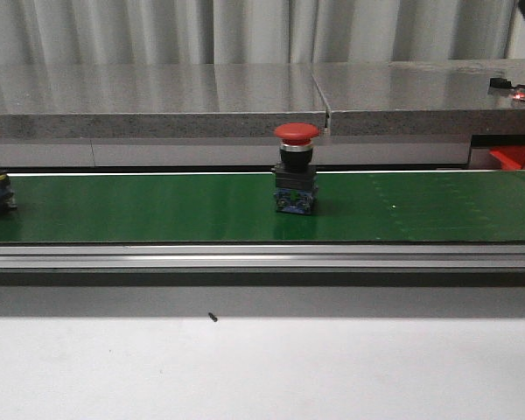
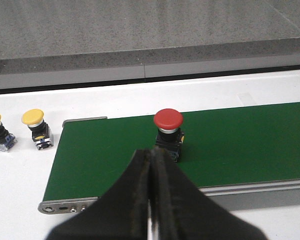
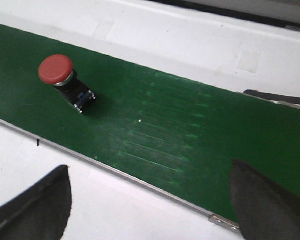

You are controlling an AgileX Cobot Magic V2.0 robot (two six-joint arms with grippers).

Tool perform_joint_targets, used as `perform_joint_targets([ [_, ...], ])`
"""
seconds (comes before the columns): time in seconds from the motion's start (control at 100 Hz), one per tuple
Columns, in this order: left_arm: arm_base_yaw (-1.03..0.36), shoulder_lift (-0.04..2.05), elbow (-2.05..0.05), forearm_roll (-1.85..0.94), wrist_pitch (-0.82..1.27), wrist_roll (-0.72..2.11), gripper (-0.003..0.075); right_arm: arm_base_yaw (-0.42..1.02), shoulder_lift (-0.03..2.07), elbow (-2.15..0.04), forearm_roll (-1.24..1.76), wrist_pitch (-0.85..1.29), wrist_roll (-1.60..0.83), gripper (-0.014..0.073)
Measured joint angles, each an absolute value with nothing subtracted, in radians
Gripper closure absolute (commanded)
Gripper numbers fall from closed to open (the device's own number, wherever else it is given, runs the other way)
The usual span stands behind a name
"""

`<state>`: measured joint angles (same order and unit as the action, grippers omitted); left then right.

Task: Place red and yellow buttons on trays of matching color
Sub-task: 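Lower the right gripper onto the nearer red button on the belt and grasp it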

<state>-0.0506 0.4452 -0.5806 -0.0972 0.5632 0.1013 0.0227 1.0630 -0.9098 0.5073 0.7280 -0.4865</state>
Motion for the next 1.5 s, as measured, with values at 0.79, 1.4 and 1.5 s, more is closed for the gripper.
perform_joint_targets([
  [0.79,-0.051,0.445,-0.581,-0.097,0.563,0.101,0.0741,0.273,1.607,-1.202,0.412,0.719,-0.486,-0.0041],
  [1.4,-0.051,0.445,-0.581,-0.098,0.561,0.101,0.0741,0.300,1.722,-1.305,0.387,0.726,-0.454,0.0486],
  [1.5,-0.051,0.445,-0.581,-0.098,0.561,0.101,0.0741,0.300,1.723,-1.333,0.372,0.773,-0.442,0.0480],
])
